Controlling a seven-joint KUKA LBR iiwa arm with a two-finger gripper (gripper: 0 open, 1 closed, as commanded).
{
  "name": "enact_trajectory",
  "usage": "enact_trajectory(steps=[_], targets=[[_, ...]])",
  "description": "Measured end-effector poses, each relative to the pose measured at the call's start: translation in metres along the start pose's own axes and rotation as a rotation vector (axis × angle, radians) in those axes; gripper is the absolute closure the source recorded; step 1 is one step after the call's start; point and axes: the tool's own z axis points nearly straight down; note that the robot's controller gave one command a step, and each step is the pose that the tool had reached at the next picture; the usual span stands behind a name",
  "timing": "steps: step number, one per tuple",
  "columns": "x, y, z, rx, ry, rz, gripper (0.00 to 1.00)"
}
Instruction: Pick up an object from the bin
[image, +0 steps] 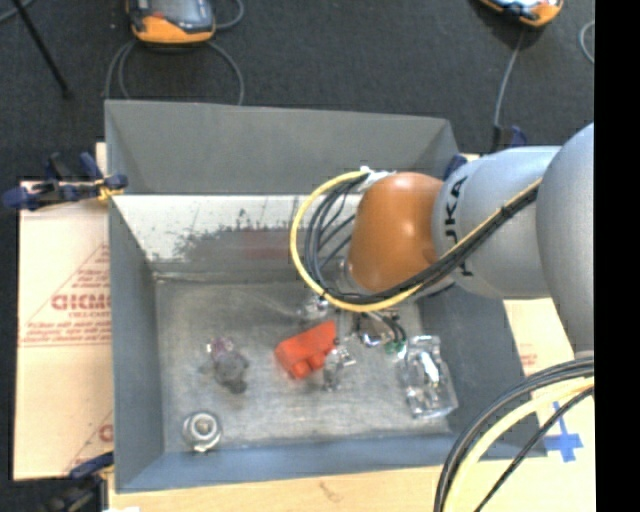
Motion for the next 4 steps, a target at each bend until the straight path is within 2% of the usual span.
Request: enact_trajectory(steps=[1,2,3,4], targets=[[-0.006,-0.013,0.001,0.002,-0.001,-0.119,0.0],[-0.006,-0.022,0.028,0.001,-0.006,-0.186,0.0],[-0.008,-0.023,0.025,0.001,-0.003,-0.186,0.0],[-0.01,-0.023,0.023,0.003,-0.011,-0.185,1.0]])
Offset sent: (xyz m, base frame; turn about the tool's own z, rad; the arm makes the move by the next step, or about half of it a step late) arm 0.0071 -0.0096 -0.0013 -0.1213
